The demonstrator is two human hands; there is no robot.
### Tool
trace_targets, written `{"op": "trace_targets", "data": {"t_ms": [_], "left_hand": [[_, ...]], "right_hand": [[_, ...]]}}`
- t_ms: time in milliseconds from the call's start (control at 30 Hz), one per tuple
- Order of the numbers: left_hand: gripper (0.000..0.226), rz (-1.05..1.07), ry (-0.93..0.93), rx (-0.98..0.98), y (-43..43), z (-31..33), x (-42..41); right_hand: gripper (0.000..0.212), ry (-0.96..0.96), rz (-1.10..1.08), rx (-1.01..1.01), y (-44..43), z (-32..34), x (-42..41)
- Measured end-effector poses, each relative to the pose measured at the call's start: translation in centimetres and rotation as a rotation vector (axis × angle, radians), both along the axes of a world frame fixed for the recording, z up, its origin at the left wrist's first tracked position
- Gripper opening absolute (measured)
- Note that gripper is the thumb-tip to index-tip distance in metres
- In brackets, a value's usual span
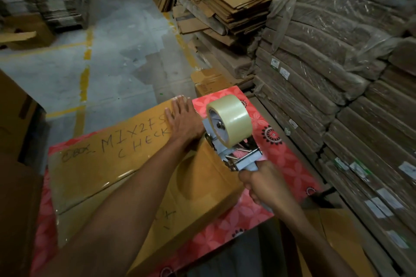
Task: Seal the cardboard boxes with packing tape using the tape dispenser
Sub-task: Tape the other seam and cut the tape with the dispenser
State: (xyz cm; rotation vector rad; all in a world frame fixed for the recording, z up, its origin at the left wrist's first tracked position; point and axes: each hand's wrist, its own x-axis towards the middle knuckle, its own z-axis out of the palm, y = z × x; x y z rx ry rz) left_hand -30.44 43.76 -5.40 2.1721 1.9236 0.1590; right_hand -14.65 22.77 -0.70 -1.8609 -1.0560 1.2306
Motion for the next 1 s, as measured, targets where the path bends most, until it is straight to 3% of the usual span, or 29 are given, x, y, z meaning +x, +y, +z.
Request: {"op": "trace_targets", "data": {"t_ms": [333, 533, 700, 800, 1000], "left_hand": [[0.089, 0.000, 0.102, -0.014, -0.2, 0.7, 0.3], [0.092, 0.042, 0.092, 0.018, 0.1, 0.5, 0.8], [0.083, -0.039, -0.033, 0.026, -5.9, 0.7, 3.2], [0.089, -0.118, 0.030, 0.009, -7.8, -0.5, 3.3], [0.074, -0.088, 0.078, 0.022, -4.9, 0.3, 3.2]], "right_hand": [[0.016, -0.082, 0.100, -0.007, -1.5, 1.0, 1.4], [0.021, 0.002, -0.024, -0.134, -7.3, -0.4, 3.5], [0.017, 0.034, -0.107, -0.104, -7.1, -0.6, 2.9], [0.035, 0.075, -0.103, -0.089, -6.9, -0.9, 2.8], [0.029, 0.027, -0.066, 0.003, -4.1, -0.5, 1.7]]}}
